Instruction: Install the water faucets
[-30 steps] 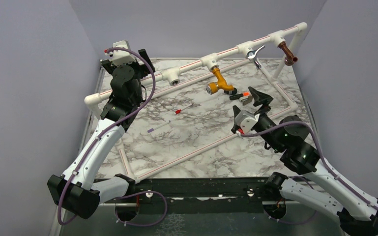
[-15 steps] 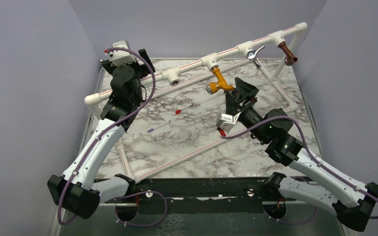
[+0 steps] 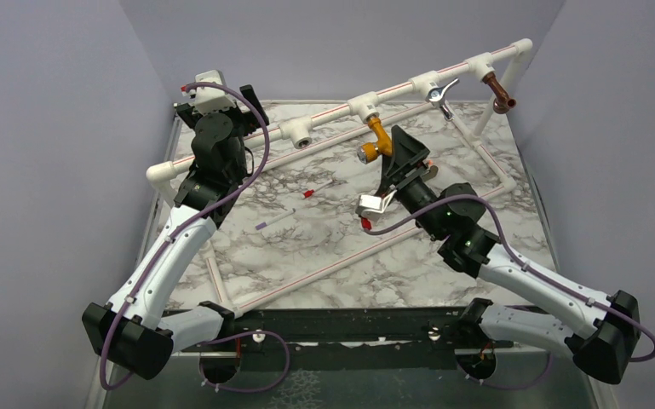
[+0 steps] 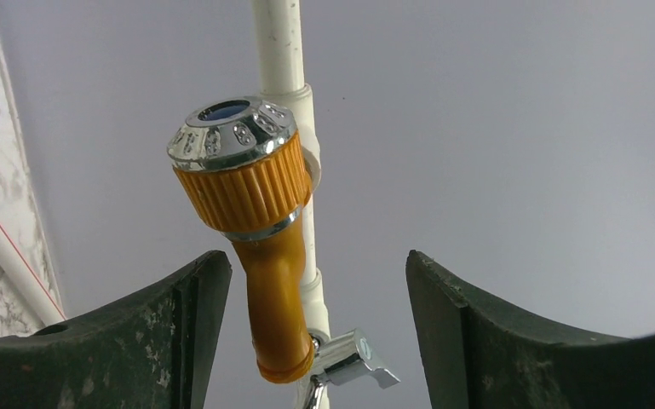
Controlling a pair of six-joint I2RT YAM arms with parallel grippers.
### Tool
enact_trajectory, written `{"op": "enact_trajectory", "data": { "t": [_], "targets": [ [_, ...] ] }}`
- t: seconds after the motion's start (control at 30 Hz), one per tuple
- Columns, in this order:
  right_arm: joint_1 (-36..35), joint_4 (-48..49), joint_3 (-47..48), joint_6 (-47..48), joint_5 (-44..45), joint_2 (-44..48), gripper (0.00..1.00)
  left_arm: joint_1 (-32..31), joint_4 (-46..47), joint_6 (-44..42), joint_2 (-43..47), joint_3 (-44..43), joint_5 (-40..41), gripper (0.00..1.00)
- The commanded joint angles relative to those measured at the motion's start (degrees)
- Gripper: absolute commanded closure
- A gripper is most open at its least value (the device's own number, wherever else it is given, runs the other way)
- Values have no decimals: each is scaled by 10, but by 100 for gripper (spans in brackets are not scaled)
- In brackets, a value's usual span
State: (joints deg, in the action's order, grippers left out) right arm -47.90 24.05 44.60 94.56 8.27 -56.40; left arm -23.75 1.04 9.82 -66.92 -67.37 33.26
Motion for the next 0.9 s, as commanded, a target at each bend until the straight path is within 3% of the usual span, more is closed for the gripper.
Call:
{"op": "enact_trajectory", "data": {
  "t": [0.0,0.3,0.6,0.77,0.87],
  "targets": [
    [-3,40,1,43,10,-14,23,-31,-205,7,-35,63,-49,1],
    [-6,25,8,23,8,-37,38,-31,-205,7,-37,62,-49,1],
    [-7,23,14,-23,-5,-39,69,-31,-205,7,-38,61,-49,1],
    [-8,27,17,-77,-16,-39,98,-31,-205,6,-38,62,-47,1],
    [-8,40,12,-125,-27,-37,99,-31,-205,6,-40,62,-47,1]
  ]
}}
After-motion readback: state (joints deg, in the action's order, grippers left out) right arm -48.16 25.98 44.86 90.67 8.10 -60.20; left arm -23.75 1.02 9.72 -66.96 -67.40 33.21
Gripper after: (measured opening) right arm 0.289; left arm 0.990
